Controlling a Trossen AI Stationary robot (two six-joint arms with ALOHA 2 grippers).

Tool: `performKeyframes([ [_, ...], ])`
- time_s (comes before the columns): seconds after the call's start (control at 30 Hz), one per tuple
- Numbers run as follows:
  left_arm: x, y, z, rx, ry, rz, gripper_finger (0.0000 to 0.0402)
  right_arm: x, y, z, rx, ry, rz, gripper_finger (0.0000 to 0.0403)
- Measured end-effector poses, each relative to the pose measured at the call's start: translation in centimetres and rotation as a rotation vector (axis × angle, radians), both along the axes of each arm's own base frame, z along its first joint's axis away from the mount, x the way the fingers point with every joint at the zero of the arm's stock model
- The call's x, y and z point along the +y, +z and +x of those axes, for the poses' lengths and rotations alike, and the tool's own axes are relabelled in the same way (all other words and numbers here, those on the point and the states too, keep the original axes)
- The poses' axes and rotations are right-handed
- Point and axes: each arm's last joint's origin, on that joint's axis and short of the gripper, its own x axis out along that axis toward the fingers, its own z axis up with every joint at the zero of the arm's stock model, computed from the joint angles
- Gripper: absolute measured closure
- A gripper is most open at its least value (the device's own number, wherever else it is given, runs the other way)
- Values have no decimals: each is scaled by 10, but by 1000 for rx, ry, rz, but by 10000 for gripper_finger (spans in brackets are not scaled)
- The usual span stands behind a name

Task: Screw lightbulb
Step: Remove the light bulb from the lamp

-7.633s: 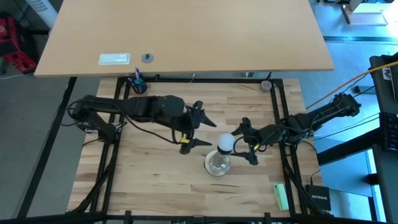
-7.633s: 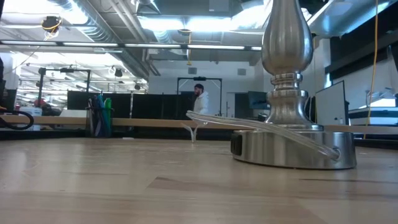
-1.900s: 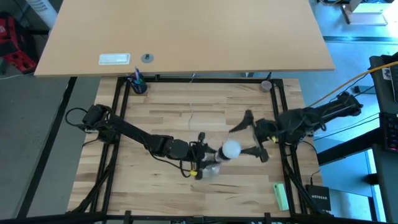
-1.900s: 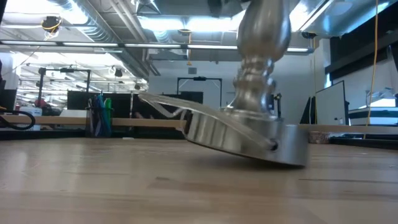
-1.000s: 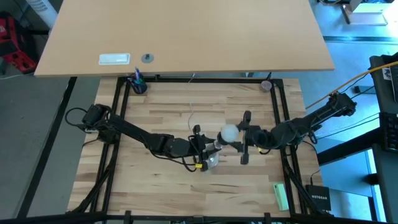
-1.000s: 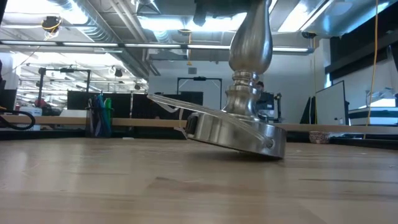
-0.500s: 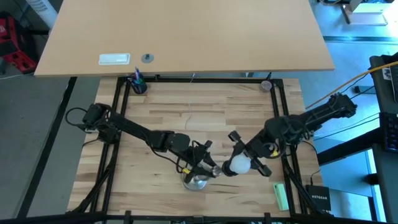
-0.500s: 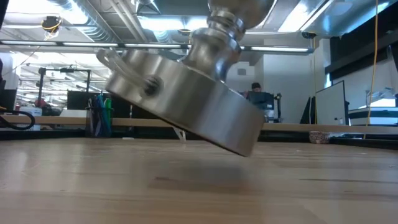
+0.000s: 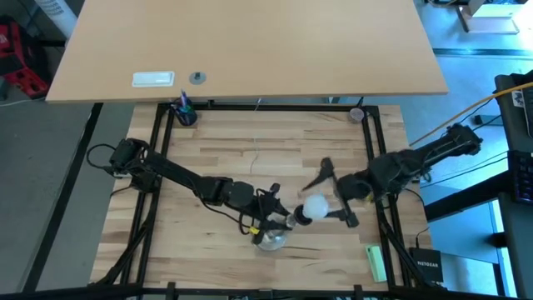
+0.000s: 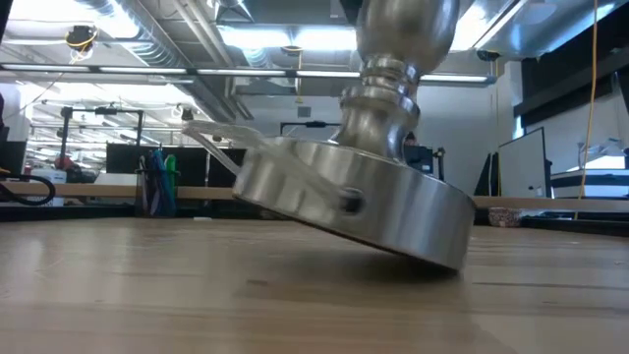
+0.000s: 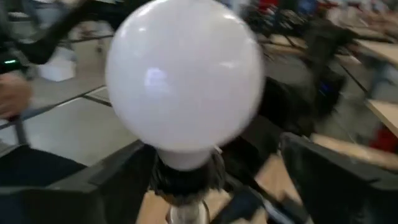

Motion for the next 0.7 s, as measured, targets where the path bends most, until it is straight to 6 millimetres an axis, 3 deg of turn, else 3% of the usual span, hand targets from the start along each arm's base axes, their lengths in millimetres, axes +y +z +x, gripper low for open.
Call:
performKeyframes([
  [0.13, 2, 0, 1, -12, 112, 36, 276, -13, 4, -20, 68, -118, 57, 20],
  [0.27, 3, 0, 1, -16, 198, 50, 276, -21, 4, -33, 129, -209, 98, 12],
  [0.4, 6, 0, 1, -18, 274, 61, 276, -24, 0, -35, 180, -281, 110, 10],
  [0.7, 7, 0, -1, -25, 474, 100, 276, -19, -6, -27, 222, -271, 149, 9],
])
